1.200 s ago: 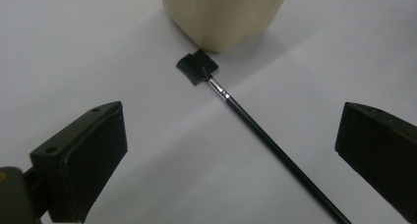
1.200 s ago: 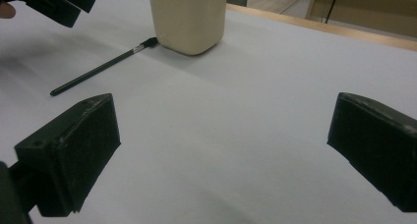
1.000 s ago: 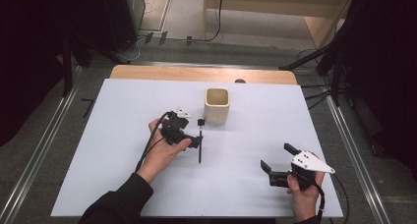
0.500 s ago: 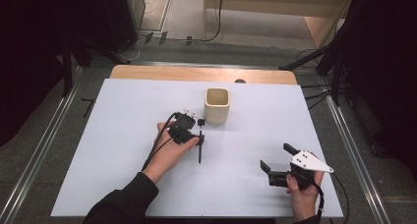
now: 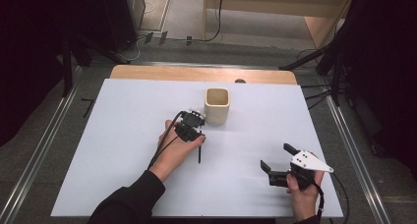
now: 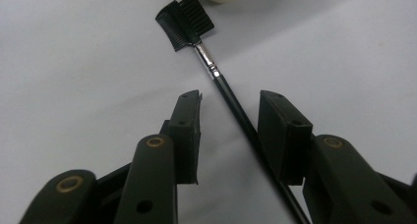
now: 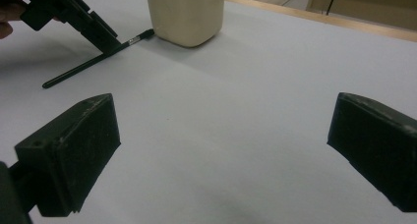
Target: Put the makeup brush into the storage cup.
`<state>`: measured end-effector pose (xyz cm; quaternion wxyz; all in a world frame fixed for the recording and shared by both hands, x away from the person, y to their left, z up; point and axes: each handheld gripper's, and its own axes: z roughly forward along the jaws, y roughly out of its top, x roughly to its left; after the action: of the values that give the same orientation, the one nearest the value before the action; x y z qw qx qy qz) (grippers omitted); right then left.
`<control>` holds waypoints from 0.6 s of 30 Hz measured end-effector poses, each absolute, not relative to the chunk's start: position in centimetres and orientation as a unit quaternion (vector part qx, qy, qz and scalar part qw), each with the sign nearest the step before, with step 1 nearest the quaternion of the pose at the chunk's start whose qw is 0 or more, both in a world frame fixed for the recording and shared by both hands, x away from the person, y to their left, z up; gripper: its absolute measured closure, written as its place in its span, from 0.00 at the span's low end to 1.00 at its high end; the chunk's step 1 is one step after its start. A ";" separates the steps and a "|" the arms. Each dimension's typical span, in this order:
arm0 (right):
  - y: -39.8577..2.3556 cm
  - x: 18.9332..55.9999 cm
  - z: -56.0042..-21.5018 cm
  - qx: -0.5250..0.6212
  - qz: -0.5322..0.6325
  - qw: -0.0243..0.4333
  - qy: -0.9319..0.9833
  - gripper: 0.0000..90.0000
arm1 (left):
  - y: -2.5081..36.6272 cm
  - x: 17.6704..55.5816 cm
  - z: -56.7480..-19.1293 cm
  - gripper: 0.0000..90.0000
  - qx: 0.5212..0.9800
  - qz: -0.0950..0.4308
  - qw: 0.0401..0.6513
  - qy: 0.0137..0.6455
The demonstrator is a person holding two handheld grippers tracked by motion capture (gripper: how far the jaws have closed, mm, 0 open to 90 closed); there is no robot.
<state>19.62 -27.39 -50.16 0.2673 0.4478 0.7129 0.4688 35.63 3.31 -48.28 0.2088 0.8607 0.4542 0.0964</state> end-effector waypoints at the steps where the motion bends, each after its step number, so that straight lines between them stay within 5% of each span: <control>1: -27.4 19.6 -50.2 0.448 0.468 0.267 0.714 0.00 | 3.3 35.6 -48.2 0.73 0.857 0.104 0.201 0.463; 9: -27.3 19.7 -50.3 0.449 0.462 0.268 0.716 0.00 | 3.7 36.0 -48.1 0.94 0.846 0.105 0.194 0.485; 18: -27.3 19.8 -50.3 0.448 0.462 0.269 0.717 0.00 | 5.3 36.7 -47.9 0.97 0.834 0.095 0.201 0.505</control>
<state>19.76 -27.27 -50.32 0.2689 0.4483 0.7168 0.4615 36.72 5.26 -47.95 0.2009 0.8341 0.5048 0.0954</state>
